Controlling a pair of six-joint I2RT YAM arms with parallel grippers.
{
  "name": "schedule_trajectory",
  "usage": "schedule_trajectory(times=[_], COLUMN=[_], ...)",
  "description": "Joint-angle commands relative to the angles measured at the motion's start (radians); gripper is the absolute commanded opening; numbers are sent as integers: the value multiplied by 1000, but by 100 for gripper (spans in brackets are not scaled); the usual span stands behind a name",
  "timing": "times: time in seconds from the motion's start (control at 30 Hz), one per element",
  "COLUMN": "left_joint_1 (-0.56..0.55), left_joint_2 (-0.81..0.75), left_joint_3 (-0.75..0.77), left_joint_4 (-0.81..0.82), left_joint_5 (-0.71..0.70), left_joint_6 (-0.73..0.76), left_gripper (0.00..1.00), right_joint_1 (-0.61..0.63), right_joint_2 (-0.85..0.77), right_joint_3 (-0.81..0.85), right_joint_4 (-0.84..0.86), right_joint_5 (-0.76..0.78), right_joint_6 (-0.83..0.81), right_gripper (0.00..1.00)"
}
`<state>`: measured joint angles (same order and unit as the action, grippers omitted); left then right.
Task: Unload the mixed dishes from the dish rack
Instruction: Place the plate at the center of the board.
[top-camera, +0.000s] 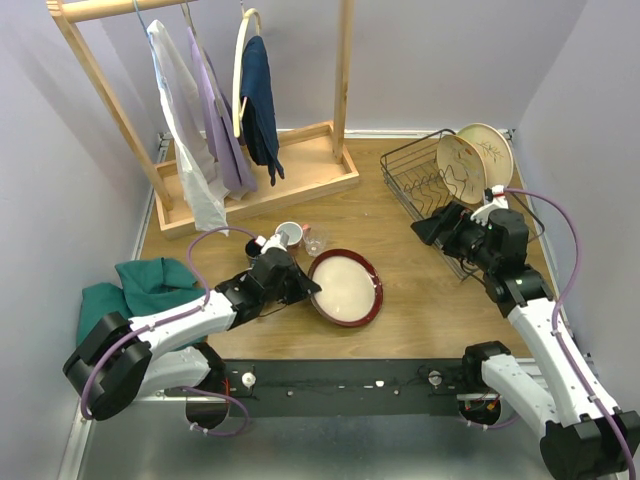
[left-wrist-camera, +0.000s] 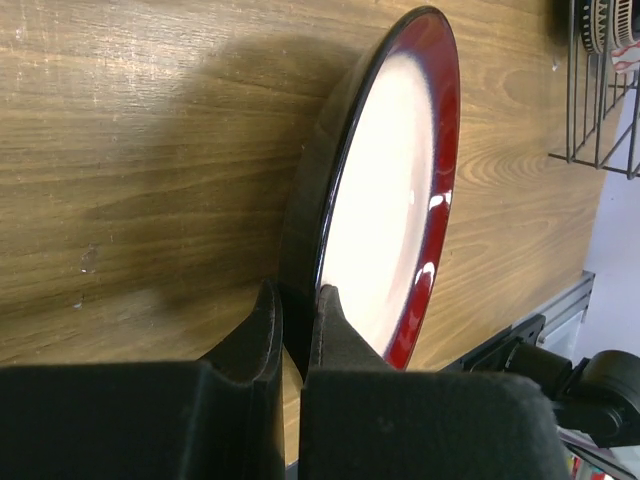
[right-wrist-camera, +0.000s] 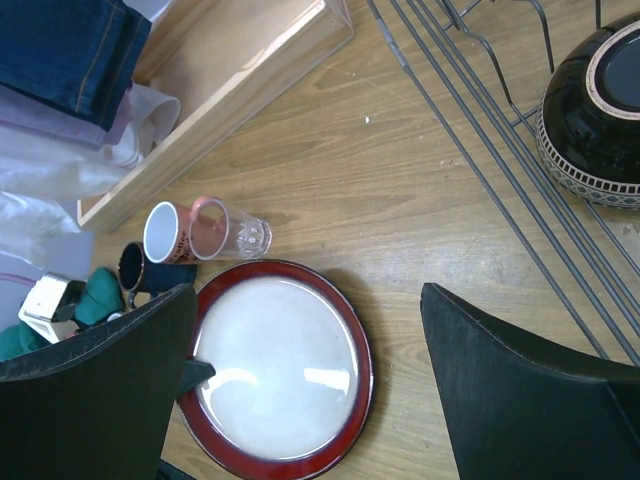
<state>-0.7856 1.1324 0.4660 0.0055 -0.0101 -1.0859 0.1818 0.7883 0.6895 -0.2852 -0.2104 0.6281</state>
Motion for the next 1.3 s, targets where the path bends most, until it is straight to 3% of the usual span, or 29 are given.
schedule_trajectory(times=[0.0, 0.17, 0.5, 0.7, 1.13, 1.27], left_joint_1=[5, 22, 49, 63, 74, 74], left_joint_2=[-34, -11, -31, -34, -59, -79], left_joint_3=[-6, -32, -33, -27, 20, 60], left_joint_4=[103, 106, 10, -4, -119, -179], left_joint_5=[41, 45, 29, 24, -5, -19], left_joint_6=[0, 6, 32, 40, 92, 139], left_gripper=[0, 1, 41, 55, 78, 81], right_joint_1=[1, 1, 2, 1, 2, 1], right_joint_2=[19, 26, 38, 45, 68, 103], right_joint_3=[12, 7, 7, 2, 24, 67], right_joint_4=[7, 12, 9, 15, -9, -37], right_joint_5=[13, 6, 16, 20, 55, 110], right_joint_6=[-21, -25, -41, -41, -88, -137], right_gripper=[100, 100, 100, 100, 100, 100])
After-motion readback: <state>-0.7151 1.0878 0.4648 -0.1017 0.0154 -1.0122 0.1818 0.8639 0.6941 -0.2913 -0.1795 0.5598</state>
